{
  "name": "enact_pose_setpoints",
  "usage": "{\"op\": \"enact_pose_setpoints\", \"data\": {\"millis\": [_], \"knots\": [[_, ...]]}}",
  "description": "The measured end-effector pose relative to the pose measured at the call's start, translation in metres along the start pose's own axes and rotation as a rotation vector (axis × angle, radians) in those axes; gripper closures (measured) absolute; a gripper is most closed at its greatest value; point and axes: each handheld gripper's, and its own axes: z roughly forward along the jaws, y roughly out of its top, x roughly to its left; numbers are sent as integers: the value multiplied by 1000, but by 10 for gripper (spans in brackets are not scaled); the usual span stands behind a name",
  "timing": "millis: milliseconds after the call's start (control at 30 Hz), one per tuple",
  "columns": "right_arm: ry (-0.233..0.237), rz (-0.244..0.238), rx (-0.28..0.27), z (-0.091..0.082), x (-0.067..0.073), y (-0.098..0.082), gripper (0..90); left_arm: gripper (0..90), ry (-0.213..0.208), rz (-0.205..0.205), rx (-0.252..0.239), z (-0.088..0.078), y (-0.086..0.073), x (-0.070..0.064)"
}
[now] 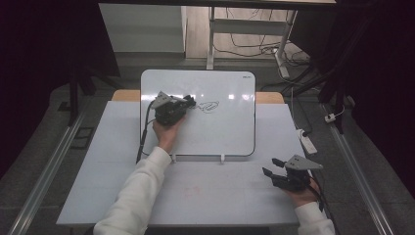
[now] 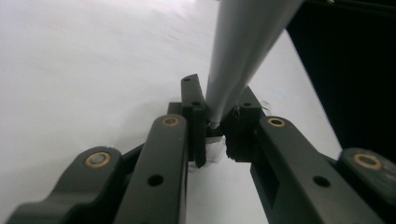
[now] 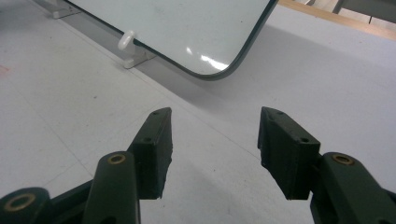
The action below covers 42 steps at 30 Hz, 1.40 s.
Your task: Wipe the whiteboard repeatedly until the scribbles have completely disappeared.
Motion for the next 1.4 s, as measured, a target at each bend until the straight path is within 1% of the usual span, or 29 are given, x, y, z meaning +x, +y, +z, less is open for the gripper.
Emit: {"op": "enact_pose_setpoints", "data": {"millis": [33, 67, 133, 200, 233, 267, 333, 367, 467, 500, 533, 567, 667, 700, 733, 800, 833, 867, 900, 967, 1000, 1033, 1067, 1167, 1200, 1300, 1333, 1367, 1400], "knots": [[0, 0, 0, 0, 0, 0, 451, 788, 0, 0, 0, 0, 0, 0], [-4, 0, -1, -1, 0, 0, 451, 788, -5, 14, 3, 4, -1, -5], [-5, 1, -2, -1, 0, 0, 451, 788, 12, 33, 2, 4, 0, -6], [-6, 9, -4, -2, -2, 0, 451, 788, 42, 33, -11, -3, 4, 2], [-6, 9, -4, -2, -2, 0, 451, 788, 59, 22, -22, -9, 6, 8], [-4, 10, -4, -1, -2, -1, 451, 788, 80, 4, -38, -18, 9, 19], [-1, 6, -2, -1, -2, -1, 451, 788, 79, -6, -43, -20, 8, 21], [-1, 4, 0, 0, -1, -1, 451, 788, 58, -13, -42, -17, 5, 17], [2, -3, 2, 0, 0, 0, 451, 788, 13, 20, -28, -1, -3, -1], [0, -5, 1, -1, 1, 0, 451, 788, 13, 36, -28, 4, -4, -5], [-1, -4, 0, -1, 1, 0, 451, 788, 16, 37, -36, 6, -4, -8], [-3, -3, -2, -2, 1, 0, 451, 788, 16, 37, -36, 6, -4, -8], [-4, 4, -5, -3, -1, 0, 451, 788, 50, 10, -71, -2, 0, 5], [-4, 5, -5, -2, -1, 0, 451, 788, 50, 10, -71, -2, 0, 5], [-3, 6, -3, -2, -2, -1, 451, 788, 58, 1, -77, -8, 2, 12], [1, 3, 1, 0, -1, -1, 451, 788, 58, 4, -75, -9, 2, 12], [3, 1, 4, 0, -1, -1, 451, 788, 49, 13, -66, -7, -1, 8], [3, 1, 4, 0, -1, -1, 451, 789, 49, 13, -66, -7, -1, 8], [5, -4, 7, 1, 1, 0, 451, 788, 37, 16, -61, -3, -3, 3], [5, -6, 7, 0, 1, 0, 451, 788, 25, 36, -50, 2, -6, -4], [4, -8, 6, 0, 1, 0, 451, 789, 32, 51, -44, 1, -5, -5], [2, -5, 5, 0, 1, 0, 451, 788, 48, 49, -48, -4, -3, 0], [1, -3, 4, 0, 0, 0, 451, 788, 48, 49, -48, -4, -3, 0], [2, -1, 5, 0, 0, 0, 451, 788, 97, 26, -65, -22, 1, 18], [4, -3, 7, 1, 0, 0, 451, 788, 112, 28, -67, -29, 2, 23], [7, -4, 10, 2, 1, 0, 451, 788, 108, 29, -65, -28, -1, 20], [9, -10, 13, 2, 1, 0, 451, 788, 84, 43, -52, -22, -5, 12], [8, -10, 12, 2, 2, 0, 451, 788, 84, 43, -52, -22, -5, 12], [8, -10, 12, 2, 2, 1, 451, 788, 75, 59, -41, -18, -7, 7]]}}
